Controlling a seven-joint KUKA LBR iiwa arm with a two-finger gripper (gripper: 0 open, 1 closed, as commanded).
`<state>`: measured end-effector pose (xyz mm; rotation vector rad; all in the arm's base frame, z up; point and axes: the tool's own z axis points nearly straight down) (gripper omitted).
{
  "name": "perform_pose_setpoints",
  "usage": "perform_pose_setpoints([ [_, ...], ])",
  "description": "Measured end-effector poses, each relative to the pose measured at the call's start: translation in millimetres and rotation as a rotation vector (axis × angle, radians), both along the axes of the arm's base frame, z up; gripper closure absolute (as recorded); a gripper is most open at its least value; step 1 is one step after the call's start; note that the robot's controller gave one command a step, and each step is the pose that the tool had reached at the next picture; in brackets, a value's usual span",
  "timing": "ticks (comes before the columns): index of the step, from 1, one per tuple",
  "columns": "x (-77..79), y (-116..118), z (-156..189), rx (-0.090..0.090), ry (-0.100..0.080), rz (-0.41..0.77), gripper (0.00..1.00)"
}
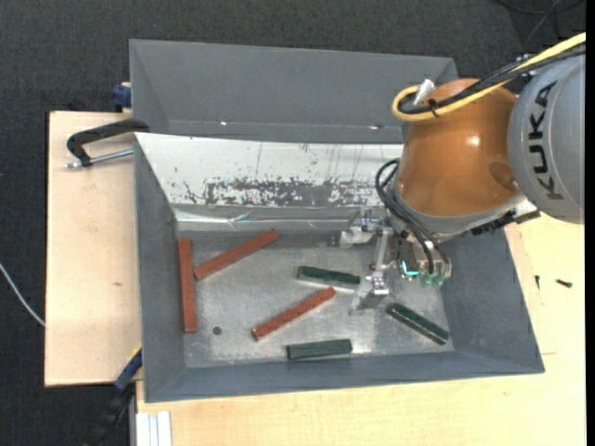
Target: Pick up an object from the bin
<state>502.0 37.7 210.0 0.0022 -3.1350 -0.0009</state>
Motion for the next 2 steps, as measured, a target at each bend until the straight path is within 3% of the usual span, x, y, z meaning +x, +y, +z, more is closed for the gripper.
perform_pose_setpoints([
  [1, 1.1, -0.2, 3.9, 0.001, -0.007, -0.002, 0.00],
  [2, 15.4, 5.3, -47.3, 0.001, -0.015, 0.014, 0.00],
])
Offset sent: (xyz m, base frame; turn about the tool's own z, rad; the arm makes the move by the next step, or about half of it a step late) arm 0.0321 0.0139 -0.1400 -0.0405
